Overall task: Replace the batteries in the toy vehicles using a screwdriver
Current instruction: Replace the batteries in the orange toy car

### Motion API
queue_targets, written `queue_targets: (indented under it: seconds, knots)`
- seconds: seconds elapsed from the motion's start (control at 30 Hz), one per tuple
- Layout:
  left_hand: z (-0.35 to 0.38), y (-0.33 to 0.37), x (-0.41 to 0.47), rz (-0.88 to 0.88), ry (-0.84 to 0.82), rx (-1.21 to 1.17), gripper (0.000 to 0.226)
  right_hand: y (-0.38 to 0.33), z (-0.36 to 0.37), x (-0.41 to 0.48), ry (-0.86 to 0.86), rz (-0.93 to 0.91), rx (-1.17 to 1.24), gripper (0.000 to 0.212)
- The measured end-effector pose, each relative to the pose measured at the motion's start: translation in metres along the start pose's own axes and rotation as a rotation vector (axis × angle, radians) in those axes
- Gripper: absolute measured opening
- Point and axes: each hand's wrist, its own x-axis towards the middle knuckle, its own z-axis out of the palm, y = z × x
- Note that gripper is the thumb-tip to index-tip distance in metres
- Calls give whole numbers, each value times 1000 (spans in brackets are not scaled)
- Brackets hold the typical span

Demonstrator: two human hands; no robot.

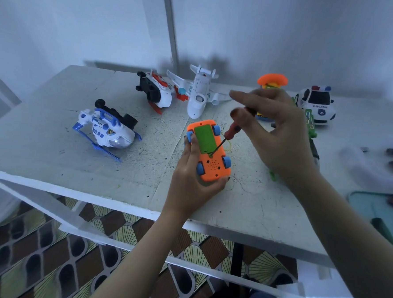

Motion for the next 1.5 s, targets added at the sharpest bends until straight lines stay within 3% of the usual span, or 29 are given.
queue_targets:
  seconds: [0.17, 0.37, 0.67, 0.9, 1.03, 1.3, 1.5]
  knots:
    - [1, -2, 0, 22, 23, 21, 104, -2, -2, -1, -22, -29, -84, 32]
    - [2, -2, 0, 6, 18, 23, 106, -5, -7, -1, -176, 6, -104, 36]
    - [1, -1, -1, -7, 12, 18, 106, -8, -1, 0, -30, -81, -182, 39]
    - [0, 1, 0, -4, -16, 1, 104, -9, -13, 7, -202, -42, -176, 32]
    - [-1, 3, 1, -1, -18, -14, 103, -7, -10, 9, -147, -89, -190, 30]
    - [-10, 5, 1, -155, -82, -391, 90, -1, -13, 13, -127, -77, -324, 33]
    - [-30, 1, 9, -291, -182, -415, 76, 2, -14, 7, -122, -25, -194, 18]
